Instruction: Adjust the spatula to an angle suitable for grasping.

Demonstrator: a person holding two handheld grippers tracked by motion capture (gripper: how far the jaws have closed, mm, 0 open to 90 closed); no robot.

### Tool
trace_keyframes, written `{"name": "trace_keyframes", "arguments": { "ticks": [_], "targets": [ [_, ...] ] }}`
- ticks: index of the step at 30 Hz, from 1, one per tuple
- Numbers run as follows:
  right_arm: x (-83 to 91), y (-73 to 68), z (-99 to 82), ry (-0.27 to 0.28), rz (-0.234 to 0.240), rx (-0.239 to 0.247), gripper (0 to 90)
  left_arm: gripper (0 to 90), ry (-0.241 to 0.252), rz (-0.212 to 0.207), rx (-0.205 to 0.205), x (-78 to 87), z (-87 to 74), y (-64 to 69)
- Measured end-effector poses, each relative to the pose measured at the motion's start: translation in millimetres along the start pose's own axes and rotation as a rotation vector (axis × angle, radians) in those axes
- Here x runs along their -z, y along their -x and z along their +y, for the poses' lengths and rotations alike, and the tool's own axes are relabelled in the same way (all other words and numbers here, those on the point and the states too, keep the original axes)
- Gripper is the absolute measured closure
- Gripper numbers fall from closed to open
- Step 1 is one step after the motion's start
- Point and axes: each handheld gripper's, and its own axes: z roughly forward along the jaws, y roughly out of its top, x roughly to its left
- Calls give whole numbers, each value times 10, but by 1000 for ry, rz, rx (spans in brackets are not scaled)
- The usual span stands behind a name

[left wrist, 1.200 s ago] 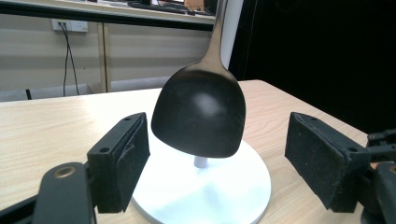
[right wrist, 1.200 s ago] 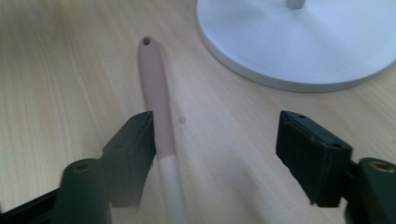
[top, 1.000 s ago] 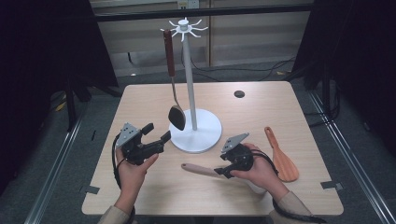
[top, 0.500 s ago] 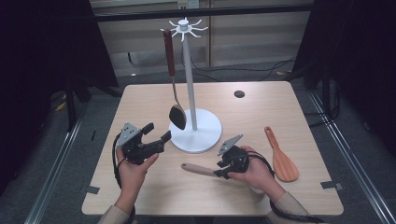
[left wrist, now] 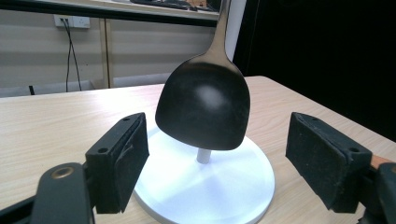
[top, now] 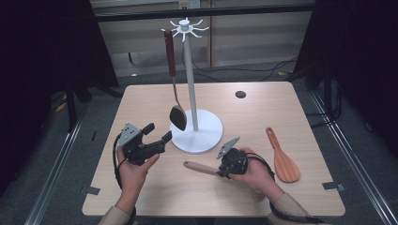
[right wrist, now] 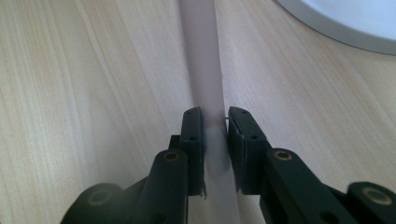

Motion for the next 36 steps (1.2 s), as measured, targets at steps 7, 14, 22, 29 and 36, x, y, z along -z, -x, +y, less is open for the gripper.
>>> {"name": "trace_keyframes", "arguments": {
  "ticks": [7, 14, 22, 29, 36],
  "targets": [
    [10, 31, -5, 2, -27, -42, 776, 210, -1, 1, 0, 6, 2, -13],
    [11, 22, 4, -2, -15, -44, 733, 211, 0, 1, 3, 5, 2, -14],
    [-25, 2, 20, -43, -10, -58, 696, 210, -9, 11, -2, 7, -5, -9],
    [-54, 19, 6, -65, -23, -42, 755, 210, -9, 12, -1, 13, -7, -15],
    [-19, -5, 31, -58, -31, -13, 773, 210, -6, 2, -3, 3, 0, -10]
  ]
}}
